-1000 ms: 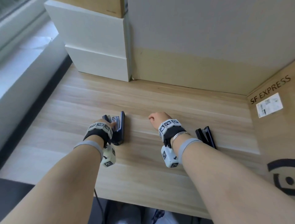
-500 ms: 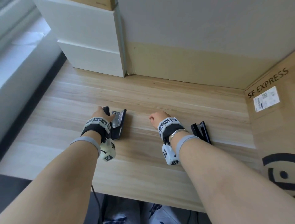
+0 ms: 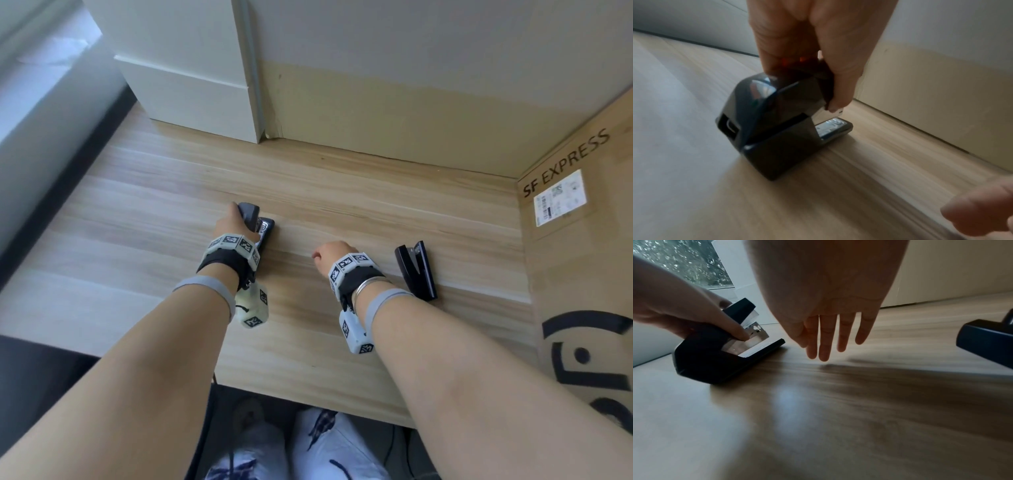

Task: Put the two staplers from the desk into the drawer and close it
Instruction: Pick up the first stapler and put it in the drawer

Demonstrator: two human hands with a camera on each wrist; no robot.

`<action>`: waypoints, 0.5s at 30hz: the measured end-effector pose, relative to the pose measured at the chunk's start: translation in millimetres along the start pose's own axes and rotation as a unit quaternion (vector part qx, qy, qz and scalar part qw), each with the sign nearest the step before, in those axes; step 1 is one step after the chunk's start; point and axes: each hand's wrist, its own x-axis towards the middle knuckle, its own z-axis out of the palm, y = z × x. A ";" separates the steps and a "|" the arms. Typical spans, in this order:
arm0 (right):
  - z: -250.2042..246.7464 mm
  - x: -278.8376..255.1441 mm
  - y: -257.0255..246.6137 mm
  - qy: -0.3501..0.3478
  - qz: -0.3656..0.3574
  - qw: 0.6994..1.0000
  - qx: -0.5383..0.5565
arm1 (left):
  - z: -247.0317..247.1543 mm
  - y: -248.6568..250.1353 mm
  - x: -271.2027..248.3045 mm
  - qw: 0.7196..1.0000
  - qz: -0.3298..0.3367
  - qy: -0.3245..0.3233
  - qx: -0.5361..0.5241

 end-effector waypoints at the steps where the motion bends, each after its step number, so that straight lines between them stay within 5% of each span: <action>1: 2.2 -1.3 -0.3 0.002 -0.001 1.000 0.003 | 1.5 0.7 -2.2 1.000 0.010 -0.002 0.011; 15: 7.3 -35.5 -68.9 0.020 0.004 1.000 -0.007 | -72.9 -84.9 -41.6 0.997 0.021 0.064 0.047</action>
